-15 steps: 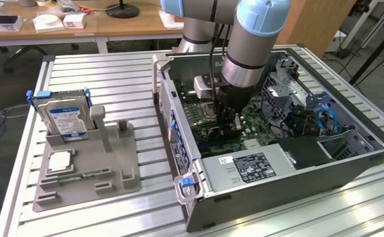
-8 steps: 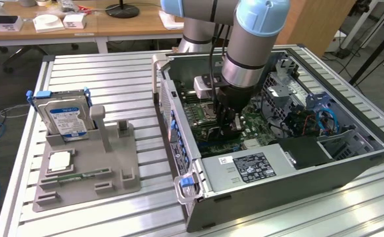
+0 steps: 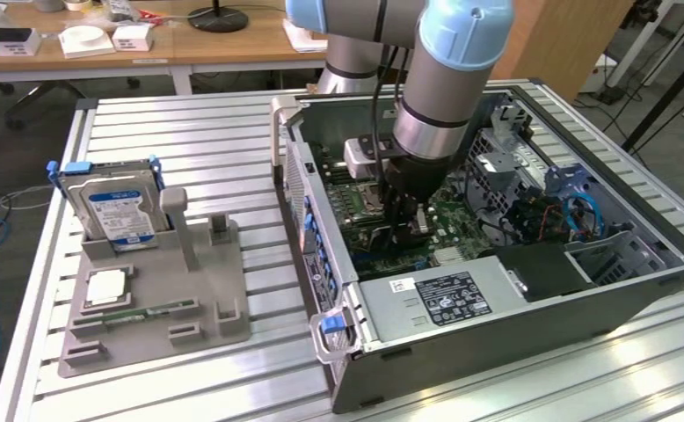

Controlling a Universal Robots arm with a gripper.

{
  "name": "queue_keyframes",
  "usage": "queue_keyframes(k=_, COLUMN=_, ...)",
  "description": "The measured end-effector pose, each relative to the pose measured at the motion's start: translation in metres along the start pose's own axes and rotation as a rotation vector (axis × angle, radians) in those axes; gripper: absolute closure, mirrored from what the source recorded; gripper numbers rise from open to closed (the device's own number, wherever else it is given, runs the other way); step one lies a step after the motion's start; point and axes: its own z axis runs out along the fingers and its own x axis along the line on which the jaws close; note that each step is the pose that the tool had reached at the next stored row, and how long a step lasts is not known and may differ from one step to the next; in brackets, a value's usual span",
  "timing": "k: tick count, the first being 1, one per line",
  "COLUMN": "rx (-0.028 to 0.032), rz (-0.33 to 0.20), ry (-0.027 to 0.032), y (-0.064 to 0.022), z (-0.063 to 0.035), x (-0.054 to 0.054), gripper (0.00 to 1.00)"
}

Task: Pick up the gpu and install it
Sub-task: 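Insert the gpu into the slot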

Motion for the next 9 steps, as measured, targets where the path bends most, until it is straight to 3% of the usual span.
queue_keyframes(k=3, rx=-0.0011, rz=-0.001, ry=0.0027, y=-0.0002, z=-0.0010, x=0.0004, gripper=0.55)
queue_keyframes(k=7, rx=-0.0010, rz=-0.001, ry=0.0027, y=-0.0002, z=-0.0013, x=0.0004, gripper=0.55)
queue_keyframes(k=9, rx=-0.0011, rz=-0.001, ry=0.0028, y=0.0000, z=-0.0090, x=0.0003, gripper=0.55)
